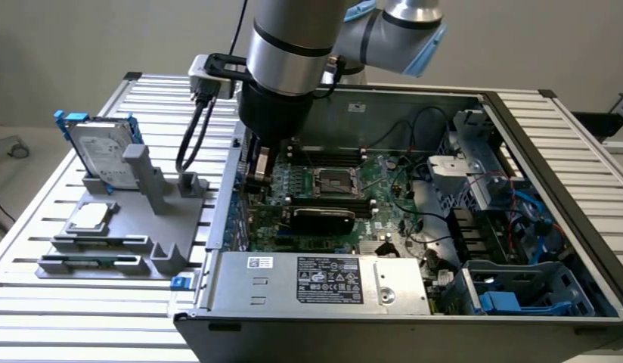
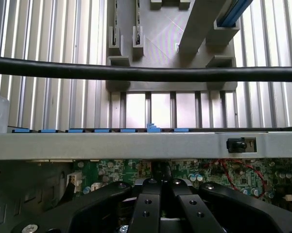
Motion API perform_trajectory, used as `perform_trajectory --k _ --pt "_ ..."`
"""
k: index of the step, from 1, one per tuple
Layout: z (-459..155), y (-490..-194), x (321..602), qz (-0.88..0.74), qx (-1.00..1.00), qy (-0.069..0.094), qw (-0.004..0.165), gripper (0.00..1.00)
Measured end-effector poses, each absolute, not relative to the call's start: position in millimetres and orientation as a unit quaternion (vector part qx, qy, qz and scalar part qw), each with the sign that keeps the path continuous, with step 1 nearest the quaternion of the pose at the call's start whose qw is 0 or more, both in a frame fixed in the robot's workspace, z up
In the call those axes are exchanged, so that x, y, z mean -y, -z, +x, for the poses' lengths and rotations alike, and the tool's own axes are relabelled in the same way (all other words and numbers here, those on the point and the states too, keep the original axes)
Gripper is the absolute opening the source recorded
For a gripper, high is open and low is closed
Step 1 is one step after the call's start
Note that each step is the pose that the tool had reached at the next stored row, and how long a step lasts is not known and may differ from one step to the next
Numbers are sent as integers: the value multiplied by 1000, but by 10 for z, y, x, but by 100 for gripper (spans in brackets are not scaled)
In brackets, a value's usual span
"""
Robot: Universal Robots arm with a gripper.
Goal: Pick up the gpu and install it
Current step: 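Press down on the gpu until it lock into place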
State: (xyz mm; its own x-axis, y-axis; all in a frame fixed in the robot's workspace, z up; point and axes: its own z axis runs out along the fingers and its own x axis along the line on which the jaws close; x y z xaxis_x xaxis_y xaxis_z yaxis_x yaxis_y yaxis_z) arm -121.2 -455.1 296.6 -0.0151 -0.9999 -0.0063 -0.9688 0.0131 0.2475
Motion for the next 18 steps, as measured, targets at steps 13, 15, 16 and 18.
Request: perform_trajectory --k 13,15,16,18 --pt "-1213 -2966 4536 690 713 90 86 11" --pt "-1213 -2966 4531 687 716 91 86 11" --pt "-1213 -2966 4529 686 717 91 86 11" --pt "-1213 -2965 4527 684 719 91 85 11"
